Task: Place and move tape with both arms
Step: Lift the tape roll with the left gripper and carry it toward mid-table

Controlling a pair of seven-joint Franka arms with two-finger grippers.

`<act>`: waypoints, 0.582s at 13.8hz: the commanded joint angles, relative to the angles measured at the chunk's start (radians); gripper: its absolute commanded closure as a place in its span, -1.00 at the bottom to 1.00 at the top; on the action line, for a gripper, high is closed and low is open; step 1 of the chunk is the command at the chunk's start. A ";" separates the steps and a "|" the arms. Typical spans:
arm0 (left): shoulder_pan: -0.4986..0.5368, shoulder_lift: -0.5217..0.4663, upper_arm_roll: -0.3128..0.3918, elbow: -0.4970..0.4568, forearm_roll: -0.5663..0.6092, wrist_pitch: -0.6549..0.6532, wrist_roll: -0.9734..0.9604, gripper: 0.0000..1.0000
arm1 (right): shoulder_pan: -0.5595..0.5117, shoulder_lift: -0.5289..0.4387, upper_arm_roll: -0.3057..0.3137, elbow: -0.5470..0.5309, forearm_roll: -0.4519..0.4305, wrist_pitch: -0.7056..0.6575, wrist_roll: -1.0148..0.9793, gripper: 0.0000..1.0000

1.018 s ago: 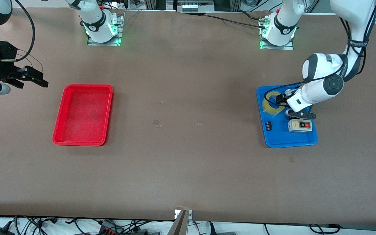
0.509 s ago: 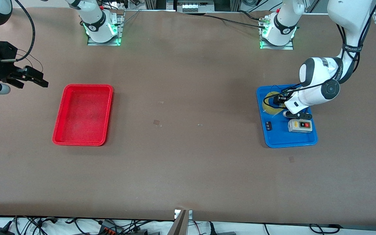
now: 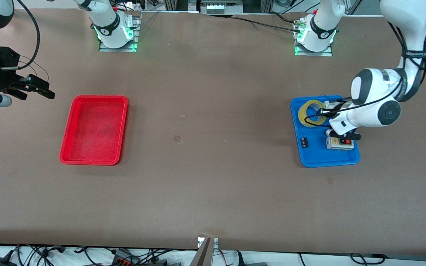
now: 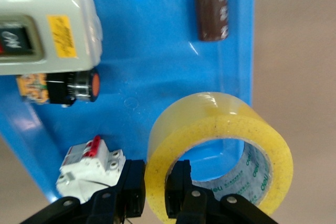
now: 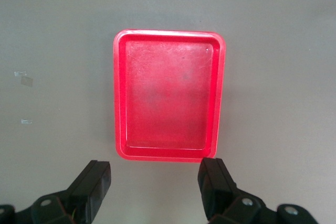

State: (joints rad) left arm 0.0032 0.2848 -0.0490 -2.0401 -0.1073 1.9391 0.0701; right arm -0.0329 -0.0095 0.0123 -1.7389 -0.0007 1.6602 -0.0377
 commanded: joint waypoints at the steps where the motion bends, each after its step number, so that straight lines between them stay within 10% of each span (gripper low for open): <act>1: -0.021 0.037 -0.011 0.101 -0.017 -0.057 -0.116 0.99 | -0.001 -0.003 0.005 0.013 0.004 -0.016 0.001 -1.00; 8: -0.302 0.265 -0.012 0.389 -0.115 -0.054 -0.606 0.99 | 0.005 -0.001 0.005 0.025 0.002 -0.002 -0.011 -1.00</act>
State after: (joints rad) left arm -0.2239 0.4353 -0.0670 -1.8129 -0.1924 1.9158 -0.4070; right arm -0.0318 -0.0099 0.0127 -1.7295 -0.0007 1.6621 -0.0378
